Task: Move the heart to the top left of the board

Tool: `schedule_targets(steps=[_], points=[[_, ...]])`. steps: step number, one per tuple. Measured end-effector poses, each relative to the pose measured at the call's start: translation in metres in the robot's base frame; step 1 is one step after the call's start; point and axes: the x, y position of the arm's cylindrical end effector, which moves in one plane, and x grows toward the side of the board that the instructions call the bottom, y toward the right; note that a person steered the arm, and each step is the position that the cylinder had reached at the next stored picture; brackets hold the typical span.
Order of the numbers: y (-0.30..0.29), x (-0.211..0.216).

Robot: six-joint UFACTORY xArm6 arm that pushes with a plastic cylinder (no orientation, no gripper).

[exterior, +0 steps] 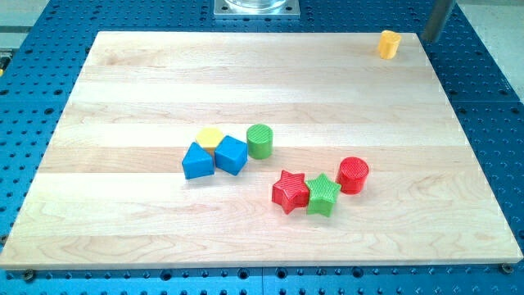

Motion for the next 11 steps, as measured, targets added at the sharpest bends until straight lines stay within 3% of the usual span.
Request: schedule_targets(steps=[2,3,4,5,6,7,8,11], points=[[-0.131,0.051],[-0.104,0.084],[-0.169,0.102],[-0.253,0.093],[-0.232,0.104],[-0.205,0.096],[-0.204,0.063],[-0.14,0.057]])
